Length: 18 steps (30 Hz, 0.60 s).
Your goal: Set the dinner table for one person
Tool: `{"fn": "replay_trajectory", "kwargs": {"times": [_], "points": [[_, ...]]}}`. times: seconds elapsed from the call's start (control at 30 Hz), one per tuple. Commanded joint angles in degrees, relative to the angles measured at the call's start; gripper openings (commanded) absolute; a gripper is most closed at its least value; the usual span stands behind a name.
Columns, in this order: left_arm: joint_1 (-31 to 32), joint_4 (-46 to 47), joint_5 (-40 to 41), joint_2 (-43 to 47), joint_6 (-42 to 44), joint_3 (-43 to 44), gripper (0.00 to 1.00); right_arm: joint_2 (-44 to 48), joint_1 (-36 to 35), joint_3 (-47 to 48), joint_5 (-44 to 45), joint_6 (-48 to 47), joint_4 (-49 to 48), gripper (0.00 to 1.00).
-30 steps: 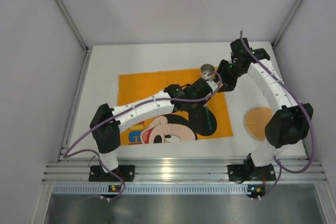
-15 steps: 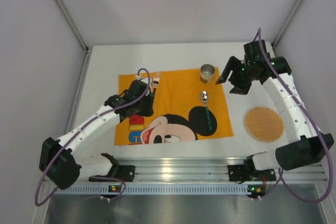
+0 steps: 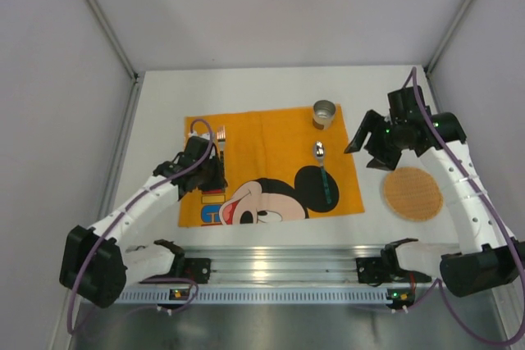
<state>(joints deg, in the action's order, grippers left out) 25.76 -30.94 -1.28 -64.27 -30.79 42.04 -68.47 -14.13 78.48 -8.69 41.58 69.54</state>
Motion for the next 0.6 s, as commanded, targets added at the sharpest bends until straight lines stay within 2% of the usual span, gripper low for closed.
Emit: {"fn": "replay_trajectory", "kwargs": {"times": [0.0,0.27,0.43,0.57], "points": [[-2.72,2.12,0.04,-2.43,-1.91,0.94,0.0,2.02,-0.28,-0.16,-0.98,-0.62,-0.89,0.72],[-7.39,-0.52,-2.68,-6.83,0.82,1.37,0.0,1.41,0.33,-4.03,-3.52,-5.98,-3.09,0.71],[-7.92,-3.95,-3.99,-11.47,0.29,3.65,0.0,2.9,0.95,-5.26,-5.37,-8.97,-3.09,0.71],[-8.0,-9.39,-5.05,-16.05,-0.68,7.26,0.0,5.71,1.47,-9.74,-7.83,-10.47,-3.79,0.72]]}}
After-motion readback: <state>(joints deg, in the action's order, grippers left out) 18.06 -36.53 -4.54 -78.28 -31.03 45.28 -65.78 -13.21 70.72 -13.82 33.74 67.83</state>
